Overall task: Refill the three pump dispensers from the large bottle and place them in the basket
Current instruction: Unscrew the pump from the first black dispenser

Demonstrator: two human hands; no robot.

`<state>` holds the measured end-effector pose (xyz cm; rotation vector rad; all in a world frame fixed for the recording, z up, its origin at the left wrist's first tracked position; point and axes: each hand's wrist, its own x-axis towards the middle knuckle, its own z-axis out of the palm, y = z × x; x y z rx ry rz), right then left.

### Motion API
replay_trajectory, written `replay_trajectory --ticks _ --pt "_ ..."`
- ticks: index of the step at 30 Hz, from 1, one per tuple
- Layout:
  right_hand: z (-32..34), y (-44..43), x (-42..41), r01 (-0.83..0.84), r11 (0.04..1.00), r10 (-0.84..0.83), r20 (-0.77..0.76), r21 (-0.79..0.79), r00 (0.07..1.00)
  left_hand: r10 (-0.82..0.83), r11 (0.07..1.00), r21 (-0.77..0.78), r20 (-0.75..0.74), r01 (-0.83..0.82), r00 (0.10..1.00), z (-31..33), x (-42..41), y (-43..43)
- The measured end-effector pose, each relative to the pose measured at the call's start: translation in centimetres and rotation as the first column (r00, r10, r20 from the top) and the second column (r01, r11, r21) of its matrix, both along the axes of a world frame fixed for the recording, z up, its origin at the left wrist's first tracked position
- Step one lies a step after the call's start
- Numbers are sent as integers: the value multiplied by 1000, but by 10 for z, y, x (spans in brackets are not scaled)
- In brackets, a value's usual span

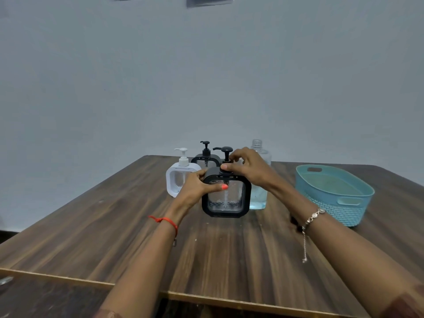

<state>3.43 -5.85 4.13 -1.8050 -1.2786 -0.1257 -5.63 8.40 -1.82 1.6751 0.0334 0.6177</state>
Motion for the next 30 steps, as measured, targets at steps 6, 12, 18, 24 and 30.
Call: replay_trajectory --ticks 6,12,18,24,30 --pt "3 -3 6 -199 978 207 -152 66 966 -105 994 -19 14 105 994 3 -6 1" --pt "5 -8 20 -604 797 545 -435 5 716 -294 955 -57 -67 290 954 7 -16 -2" --pt "2 1 14 -813 578 656 -635 74 408 -539 813 -281 -33 510 841 5 -18 -18" --pt "10 -4 15 -767 618 671 -625 174 399 -448 850 -296 25 435 894 8 -24 -18" --pt "13 -2 13 -349 931 362 -428 110 828 -30 984 -176 -18 26 999 19 -17 -9"
